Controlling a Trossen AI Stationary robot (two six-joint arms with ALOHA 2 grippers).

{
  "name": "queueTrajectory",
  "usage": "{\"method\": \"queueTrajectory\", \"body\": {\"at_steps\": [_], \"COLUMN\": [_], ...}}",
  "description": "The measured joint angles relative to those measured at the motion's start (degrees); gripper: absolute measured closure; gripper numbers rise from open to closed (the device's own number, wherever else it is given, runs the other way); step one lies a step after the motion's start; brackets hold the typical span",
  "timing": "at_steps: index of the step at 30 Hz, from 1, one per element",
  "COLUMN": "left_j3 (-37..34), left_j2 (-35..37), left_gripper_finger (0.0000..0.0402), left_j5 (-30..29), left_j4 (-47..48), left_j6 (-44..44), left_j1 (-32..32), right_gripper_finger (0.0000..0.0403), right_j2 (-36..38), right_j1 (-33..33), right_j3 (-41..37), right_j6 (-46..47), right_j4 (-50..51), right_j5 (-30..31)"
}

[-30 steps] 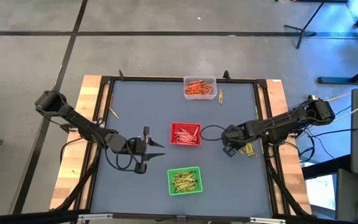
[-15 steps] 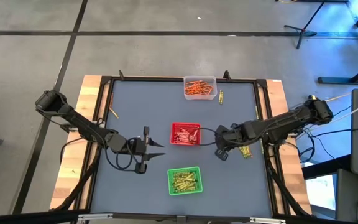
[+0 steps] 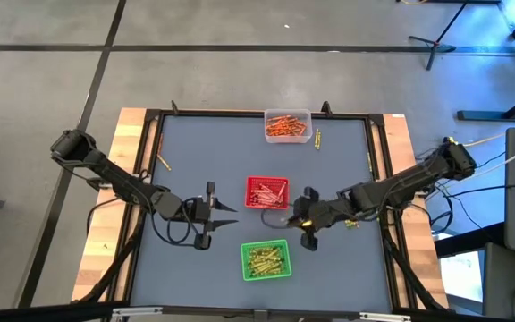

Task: Sort crayons
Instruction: Put the yellow crayon into the green bin, then put the green crayon into the green bin

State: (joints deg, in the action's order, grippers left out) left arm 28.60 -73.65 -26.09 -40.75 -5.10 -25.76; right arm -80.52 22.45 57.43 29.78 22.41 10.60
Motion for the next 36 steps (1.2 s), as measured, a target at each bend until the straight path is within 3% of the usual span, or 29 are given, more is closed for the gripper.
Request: {"method": "queueTrajectory", "body": {"at_steps": [7, 13, 17, 22, 28, 33, 36], "left_j3": [0.00, 0.00, 0.00, 0.00, 0.00, 0.00, 0.00], "left_j2": [0.00, 0.00, 0.00, 0.00, 0.00, 0.00, 0.00], "left_gripper_finger": [0.0292, 0.0292, 0.0292, 0.0292, 0.0292, 0.0292, 0.0292], "left_j5": [0.00, 0.02, 0.02, 0.07, 0.12, 0.17, 0.17], "left_j4": [0.00, -0.02, -0.02, -0.02, -0.02, -0.02, -0.02], "left_j6": [-0.02, -0.02, -0.02, -0.02, -0.02, -0.02, -0.02], "left_j1": [0.02, 0.02, 0.01, 0.02, 0.02, 0.00, 0.00], "right_gripper_finger": [0.0382, 0.0382, 0.0381, 0.0368, 0.0286, 0.0252, 0.0250], "right_j2": [-7.25, -15.04, -18.44, -19.85, -18.32, -13.87, -10.51], "right_j1": [2.87, 3.61, 3.57, 2.98, 3.01, 3.03, 3.14], "right_j3": [-0.02, -0.05, -0.07, -0.07, 0.65, 4.96, 6.63], "right_j6": [-6.89, -8.94, -7.95, -7.18, -5.76, -4.63, -1.49], "right_j4": [-13.91, -26.54, -29.21, -27.61, -24.88, -11.06, -1.52], "right_j5": [-1.82, -8.74, -11.81, -11.75, -10.23, -9.98, -6.53]}}
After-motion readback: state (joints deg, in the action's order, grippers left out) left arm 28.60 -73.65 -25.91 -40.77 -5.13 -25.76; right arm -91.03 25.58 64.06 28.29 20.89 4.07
